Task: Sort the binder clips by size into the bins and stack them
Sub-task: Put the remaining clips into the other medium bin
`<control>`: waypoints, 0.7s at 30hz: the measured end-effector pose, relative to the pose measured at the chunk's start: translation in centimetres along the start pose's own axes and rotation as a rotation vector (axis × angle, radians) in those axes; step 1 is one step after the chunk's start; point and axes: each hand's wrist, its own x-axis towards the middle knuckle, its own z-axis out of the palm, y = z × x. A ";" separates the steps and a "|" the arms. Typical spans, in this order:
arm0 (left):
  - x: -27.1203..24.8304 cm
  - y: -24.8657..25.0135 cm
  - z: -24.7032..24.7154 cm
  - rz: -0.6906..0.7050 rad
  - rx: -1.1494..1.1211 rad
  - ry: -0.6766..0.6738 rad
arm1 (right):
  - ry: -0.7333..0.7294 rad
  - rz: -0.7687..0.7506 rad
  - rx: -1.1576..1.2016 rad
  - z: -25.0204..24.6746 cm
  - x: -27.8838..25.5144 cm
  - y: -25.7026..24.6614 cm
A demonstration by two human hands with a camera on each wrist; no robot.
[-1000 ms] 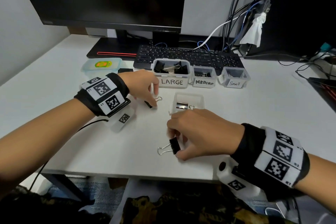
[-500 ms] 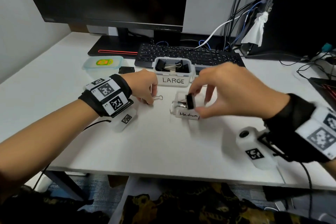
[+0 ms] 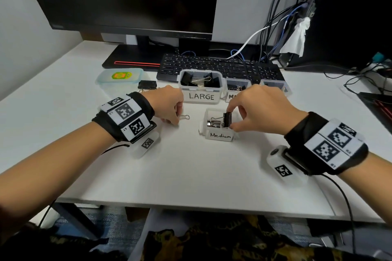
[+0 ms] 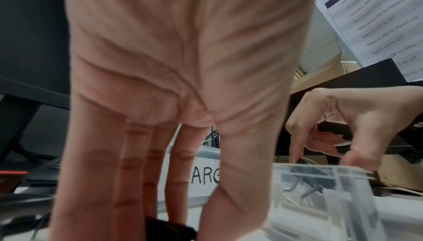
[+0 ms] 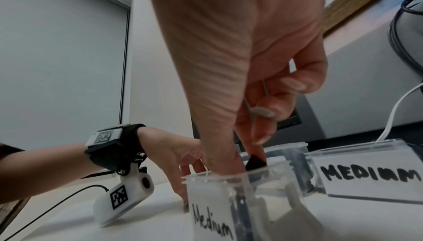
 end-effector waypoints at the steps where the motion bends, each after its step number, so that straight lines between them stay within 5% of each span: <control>1: 0.0 0.0 0.0 0.000 0.007 0.000 | -0.002 -0.003 -0.018 0.0 0.1 0.0; 16: -0.3 0.1 0.0 0.026 0.051 0.031 | 0.057 0.012 -0.065 0.4 0.8 -0.3; 21: -0.9 0.5 -0.5 0.089 0.051 0.195 | 0.132 0.048 0.140 0.5 0.5 0.7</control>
